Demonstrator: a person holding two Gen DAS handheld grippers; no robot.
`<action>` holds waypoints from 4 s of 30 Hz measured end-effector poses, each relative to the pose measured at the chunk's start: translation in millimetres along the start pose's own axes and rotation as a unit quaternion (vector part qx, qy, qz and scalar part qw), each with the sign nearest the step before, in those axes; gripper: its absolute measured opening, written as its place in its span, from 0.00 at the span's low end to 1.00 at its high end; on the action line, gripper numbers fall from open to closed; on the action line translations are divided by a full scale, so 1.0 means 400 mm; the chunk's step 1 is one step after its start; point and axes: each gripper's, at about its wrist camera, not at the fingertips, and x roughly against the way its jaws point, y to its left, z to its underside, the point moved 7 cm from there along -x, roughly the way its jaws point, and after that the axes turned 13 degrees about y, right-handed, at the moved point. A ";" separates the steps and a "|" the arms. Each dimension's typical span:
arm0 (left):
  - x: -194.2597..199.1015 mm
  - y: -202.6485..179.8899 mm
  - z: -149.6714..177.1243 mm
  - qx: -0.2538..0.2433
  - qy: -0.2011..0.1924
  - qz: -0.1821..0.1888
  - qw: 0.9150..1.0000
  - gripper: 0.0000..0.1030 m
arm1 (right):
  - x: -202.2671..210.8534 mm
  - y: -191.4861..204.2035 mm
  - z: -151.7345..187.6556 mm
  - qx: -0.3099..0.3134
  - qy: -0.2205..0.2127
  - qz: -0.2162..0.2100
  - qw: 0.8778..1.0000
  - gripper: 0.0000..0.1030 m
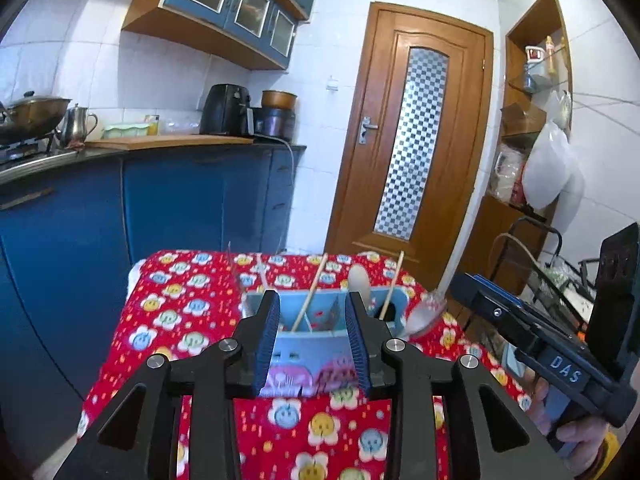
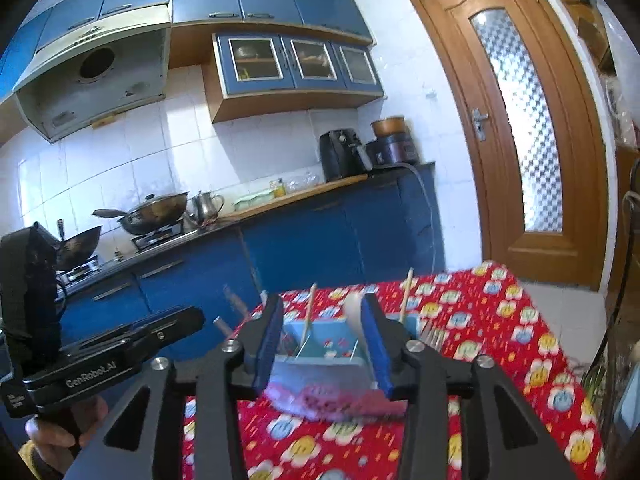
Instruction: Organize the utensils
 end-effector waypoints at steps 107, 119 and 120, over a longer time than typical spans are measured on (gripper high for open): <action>-0.029 0.032 0.285 0.027 0.017 -0.157 0.987 0.62 | 0.051 -0.053 0.331 -0.020 0.047 0.087 0.995 0.95; -0.029 0.032 0.285 0.027 0.016 -0.158 0.987 0.62 | 0.050 -0.054 0.331 -0.020 0.048 0.087 0.995 0.95; -0.029 0.032 0.285 0.027 0.016 -0.157 0.987 0.62 | 0.050 -0.054 0.331 -0.020 0.048 0.087 0.995 0.95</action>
